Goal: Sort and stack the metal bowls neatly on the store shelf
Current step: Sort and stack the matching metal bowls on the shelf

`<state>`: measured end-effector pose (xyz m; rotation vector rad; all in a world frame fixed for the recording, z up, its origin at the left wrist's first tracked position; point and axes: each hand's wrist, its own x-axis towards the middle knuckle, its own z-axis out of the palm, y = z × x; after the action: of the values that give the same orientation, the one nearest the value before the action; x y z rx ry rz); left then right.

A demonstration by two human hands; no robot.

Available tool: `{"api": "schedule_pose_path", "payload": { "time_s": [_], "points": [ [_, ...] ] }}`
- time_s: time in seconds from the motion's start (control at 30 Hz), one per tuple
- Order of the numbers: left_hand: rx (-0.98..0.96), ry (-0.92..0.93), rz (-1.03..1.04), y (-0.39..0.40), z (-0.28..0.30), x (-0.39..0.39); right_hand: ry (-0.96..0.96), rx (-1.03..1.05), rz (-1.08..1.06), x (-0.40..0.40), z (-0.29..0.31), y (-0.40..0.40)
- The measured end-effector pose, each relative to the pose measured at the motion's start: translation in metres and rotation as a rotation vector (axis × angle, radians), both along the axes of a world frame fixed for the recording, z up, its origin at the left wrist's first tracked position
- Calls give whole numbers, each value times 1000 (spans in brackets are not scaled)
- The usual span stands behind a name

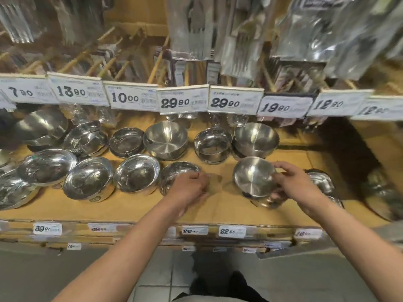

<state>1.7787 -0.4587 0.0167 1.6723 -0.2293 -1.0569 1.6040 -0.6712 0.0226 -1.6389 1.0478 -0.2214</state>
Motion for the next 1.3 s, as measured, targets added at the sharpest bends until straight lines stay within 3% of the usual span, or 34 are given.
{"api": "schedule_pose_path", "payload": {
  "time_s": [0.1, 0.27, 0.43, 0.67, 0.9, 1.3],
  "points": [
    [-13, -107, -177, -44, 4, -16, 27, -49, -6, -21, 1, -14],
    [-86, 25, -342, -103, -1, -40, 3, -41, -49, -34, 4, -34],
    [-22, -61, -224, -130, -24, -48, -10, -42, -141, -35, -7, -48],
    [121, -77, -111, -135, -34, -54, 74, -84, -54, -31, -22, -55],
    [136, -81, -25, -134, -44, -62, 144, -263, 72, -31, -35, -63],
    [128, -115, 18, -139, -49, -71, 133, -315, 65, -38, -54, -70]
  ]
}}
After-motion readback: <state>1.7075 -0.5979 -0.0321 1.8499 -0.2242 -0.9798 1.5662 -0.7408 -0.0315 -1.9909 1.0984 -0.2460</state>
